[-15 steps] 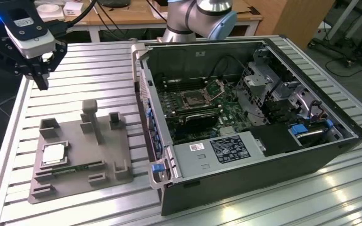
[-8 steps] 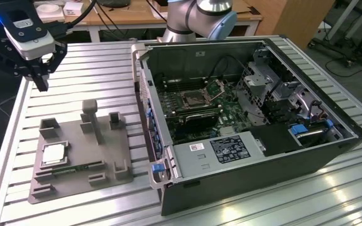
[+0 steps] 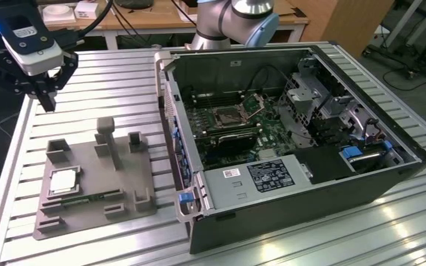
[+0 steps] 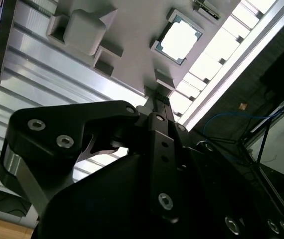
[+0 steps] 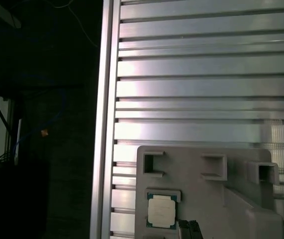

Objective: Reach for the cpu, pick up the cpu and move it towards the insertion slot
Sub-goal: 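Reach for the cpu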

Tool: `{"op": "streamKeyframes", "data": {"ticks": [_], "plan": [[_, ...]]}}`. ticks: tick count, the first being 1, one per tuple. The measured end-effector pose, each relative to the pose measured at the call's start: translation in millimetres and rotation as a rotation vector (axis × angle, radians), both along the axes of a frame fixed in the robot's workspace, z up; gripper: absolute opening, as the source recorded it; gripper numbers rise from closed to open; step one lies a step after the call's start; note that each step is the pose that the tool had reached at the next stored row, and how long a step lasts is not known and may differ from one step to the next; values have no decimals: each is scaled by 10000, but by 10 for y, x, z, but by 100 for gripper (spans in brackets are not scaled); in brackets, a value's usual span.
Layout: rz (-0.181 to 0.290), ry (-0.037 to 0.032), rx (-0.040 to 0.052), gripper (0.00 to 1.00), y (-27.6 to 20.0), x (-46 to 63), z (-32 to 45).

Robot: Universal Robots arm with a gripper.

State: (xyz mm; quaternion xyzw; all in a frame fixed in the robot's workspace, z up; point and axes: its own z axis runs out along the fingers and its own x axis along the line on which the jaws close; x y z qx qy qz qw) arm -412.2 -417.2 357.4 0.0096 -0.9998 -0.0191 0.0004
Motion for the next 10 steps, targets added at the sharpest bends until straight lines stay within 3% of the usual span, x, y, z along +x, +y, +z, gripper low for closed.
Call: {"op": "streamKeyframes", "data": {"ticks": [2,10], "plan": [[1,0,0,11,-21,-2,-3],[0,0,0,11,-24,-2,-3]]}}
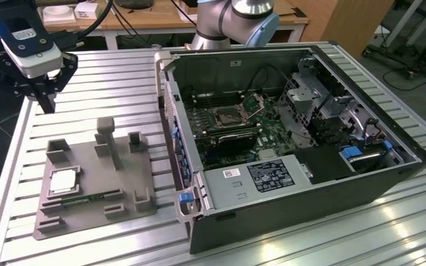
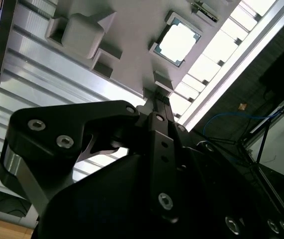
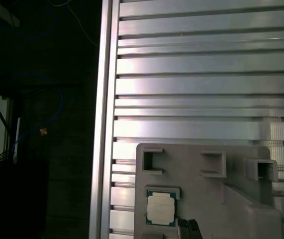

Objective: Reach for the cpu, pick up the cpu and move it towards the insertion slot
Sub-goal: 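Reach for the cpu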

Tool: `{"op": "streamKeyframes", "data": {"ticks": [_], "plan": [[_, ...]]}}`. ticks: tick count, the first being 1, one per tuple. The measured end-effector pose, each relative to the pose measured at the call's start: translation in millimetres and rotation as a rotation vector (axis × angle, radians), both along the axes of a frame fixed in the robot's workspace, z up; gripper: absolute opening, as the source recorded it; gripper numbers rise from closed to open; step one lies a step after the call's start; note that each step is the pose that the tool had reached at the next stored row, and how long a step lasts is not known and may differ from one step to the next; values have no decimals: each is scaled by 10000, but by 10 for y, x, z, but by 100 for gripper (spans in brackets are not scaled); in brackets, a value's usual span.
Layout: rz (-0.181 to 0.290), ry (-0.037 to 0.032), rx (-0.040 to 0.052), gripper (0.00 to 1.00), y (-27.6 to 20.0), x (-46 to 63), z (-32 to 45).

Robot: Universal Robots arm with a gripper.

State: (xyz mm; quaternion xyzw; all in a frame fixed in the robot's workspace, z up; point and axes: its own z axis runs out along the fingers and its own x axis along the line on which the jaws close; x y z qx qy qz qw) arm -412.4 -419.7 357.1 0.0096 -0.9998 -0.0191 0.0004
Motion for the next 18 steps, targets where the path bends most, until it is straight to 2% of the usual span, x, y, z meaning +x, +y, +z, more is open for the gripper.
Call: {"op": "streamKeyframes", "data": {"ticks": [13,18], "plan": [[2,0,1,11,-11,-7,-9],[-2,-7,1,11,-53,-145,-77]]}}
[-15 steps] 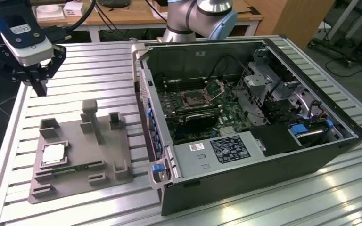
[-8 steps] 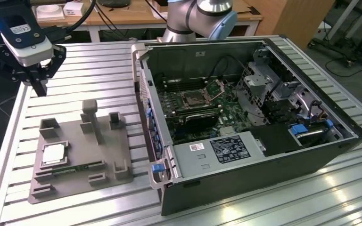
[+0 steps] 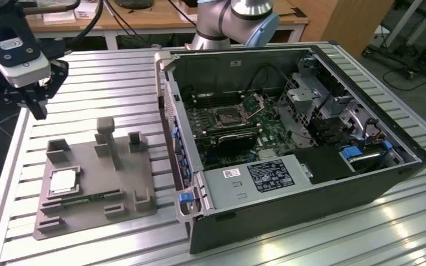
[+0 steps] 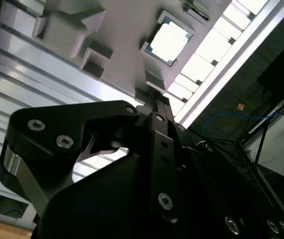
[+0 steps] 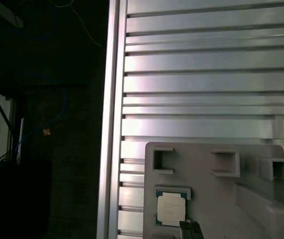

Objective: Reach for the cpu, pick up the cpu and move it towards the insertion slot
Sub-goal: 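Reach for the cpu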

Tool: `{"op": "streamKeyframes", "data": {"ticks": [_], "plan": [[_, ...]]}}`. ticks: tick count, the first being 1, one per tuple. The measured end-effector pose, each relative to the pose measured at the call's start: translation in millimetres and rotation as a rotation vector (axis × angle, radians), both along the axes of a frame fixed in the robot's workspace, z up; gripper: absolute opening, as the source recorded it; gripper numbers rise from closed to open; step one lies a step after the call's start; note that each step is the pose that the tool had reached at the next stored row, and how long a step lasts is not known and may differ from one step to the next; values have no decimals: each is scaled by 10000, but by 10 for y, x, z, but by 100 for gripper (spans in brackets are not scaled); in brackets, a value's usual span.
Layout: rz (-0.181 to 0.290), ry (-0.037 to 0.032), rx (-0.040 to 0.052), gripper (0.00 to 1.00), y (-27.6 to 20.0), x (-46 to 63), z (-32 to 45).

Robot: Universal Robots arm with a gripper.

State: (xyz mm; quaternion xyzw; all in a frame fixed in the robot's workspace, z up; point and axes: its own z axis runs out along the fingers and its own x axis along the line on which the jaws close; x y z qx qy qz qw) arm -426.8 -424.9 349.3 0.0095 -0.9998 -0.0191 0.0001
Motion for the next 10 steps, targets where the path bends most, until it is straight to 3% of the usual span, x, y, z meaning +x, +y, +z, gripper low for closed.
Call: {"op": "streamKeyframes", "data": {"ticks": [10], "plan": [[-94,1,-1,11,-67,-38,-181]]}}
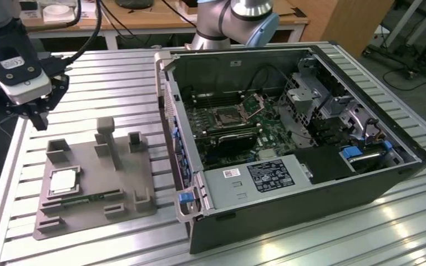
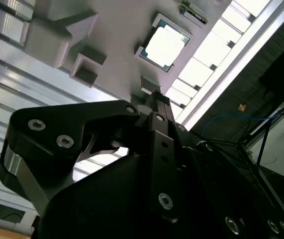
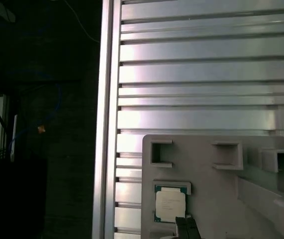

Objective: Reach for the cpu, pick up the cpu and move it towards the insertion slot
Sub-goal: 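Reach for the cpu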

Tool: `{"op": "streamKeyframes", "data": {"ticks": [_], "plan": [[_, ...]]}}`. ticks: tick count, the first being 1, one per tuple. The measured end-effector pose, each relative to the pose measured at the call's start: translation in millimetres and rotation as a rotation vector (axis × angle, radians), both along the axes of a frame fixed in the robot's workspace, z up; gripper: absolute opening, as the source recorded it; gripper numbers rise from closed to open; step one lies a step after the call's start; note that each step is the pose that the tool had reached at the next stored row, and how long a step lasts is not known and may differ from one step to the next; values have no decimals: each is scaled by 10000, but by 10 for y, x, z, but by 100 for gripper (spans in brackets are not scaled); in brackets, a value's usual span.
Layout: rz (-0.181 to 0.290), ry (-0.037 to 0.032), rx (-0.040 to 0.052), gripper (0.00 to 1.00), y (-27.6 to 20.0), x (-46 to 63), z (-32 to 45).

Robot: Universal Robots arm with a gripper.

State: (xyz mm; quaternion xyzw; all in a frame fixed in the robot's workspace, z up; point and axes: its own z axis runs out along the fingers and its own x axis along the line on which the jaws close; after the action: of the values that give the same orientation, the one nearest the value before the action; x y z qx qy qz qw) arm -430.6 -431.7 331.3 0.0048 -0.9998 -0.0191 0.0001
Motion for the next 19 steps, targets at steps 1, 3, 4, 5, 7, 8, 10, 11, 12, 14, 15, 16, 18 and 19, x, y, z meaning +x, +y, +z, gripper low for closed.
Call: {"op": "streamKeyframes", "data": {"ticks": [1,3,4,5,7,8,10,11,12,14,15,16,18,19], "plan": [[-1,0,0,11,-11,-1,-18],[-2,0,0,17,-33,-1,-46],[-2,-1,-5,17,-42,-1,-51],[-2,-1,-7,24,-55,-1,-56],[-3,0,-10,29,-78,0,-70],[-2,-3,-8,35,-87,0,-89],[-3,-2,-9,47,-100,-1,-124],[-3,-1,-7,47,-102,-2,-143],[-4,-1,2,53,-103,-4,-161],[-2,-1,18,59,-107,-6,-196],[-3,-1,24,59,-109,-8,-214],[-3,-2,28,59,-112,-10,-234],[-3,-1,35,59,-118,-18,-270],[-3,3,48,59,-120,-30,-282]]}}
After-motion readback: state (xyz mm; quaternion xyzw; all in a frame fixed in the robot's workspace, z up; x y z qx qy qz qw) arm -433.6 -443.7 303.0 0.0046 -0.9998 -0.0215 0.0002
